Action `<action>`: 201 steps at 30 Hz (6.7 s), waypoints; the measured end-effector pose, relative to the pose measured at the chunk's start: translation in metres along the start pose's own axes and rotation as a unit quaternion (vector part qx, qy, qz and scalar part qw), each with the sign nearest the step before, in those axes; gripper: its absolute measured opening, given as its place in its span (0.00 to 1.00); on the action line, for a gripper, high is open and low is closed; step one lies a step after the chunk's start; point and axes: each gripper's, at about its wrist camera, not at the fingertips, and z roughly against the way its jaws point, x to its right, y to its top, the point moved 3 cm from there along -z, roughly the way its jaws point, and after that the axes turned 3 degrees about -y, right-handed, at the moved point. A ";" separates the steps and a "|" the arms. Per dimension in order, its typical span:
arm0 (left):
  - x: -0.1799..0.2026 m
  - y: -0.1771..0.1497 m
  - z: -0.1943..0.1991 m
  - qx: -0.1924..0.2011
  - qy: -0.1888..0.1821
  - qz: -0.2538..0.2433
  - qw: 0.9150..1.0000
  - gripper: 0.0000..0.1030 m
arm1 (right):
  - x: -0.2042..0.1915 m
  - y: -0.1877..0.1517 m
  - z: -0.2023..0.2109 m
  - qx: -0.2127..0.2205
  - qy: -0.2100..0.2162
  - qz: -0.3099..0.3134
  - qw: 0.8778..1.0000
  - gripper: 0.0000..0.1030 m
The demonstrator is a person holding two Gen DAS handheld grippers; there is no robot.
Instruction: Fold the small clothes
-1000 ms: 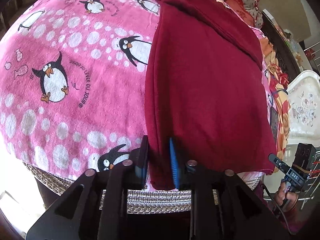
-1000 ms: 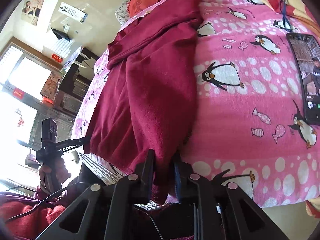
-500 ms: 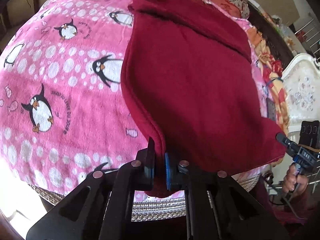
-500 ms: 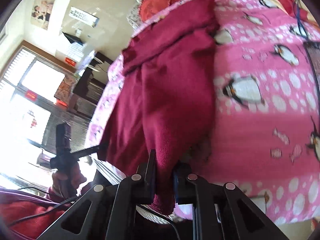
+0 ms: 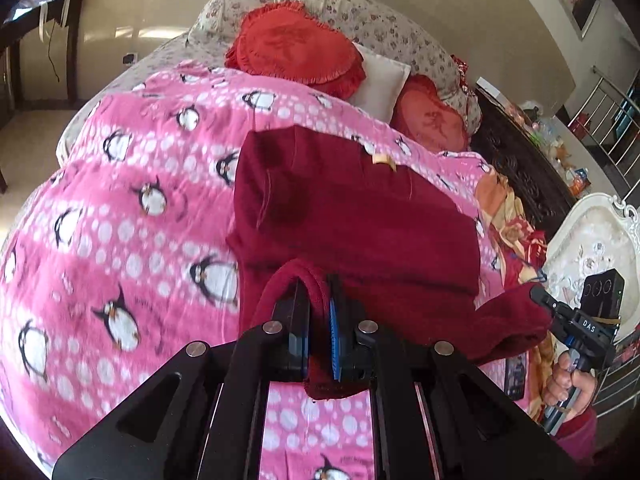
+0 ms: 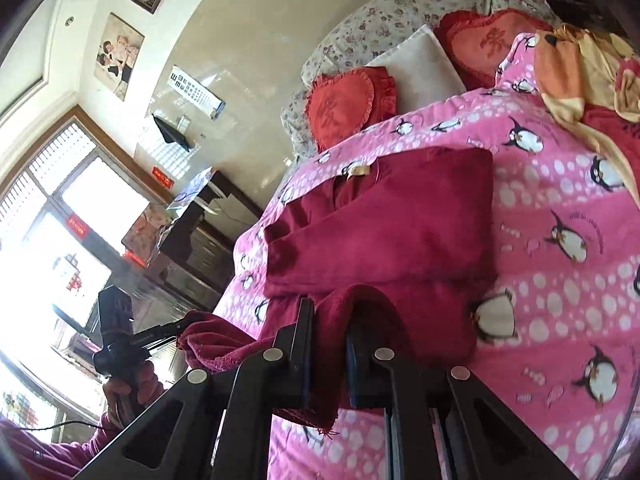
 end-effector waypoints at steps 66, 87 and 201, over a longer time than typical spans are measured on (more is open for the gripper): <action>-0.033 0.122 -0.188 0.009 0.166 -0.022 0.986 0.80 | 0.031 0.125 -0.166 -0.006 -0.193 0.098 0.976 0.44; -0.060 0.032 -0.124 -0.032 0.160 0.009 0.987 0.80 | 0.053 0.070 -0.123 -0.014 -0.247 0.074 0.966 0.30; -0.079 0.003 -0.129 -0.006 0.027 0.066 0.997 0.78 | -0.169 0.069 -0.369 -0.182 -0.133 0.225 0.948 0.21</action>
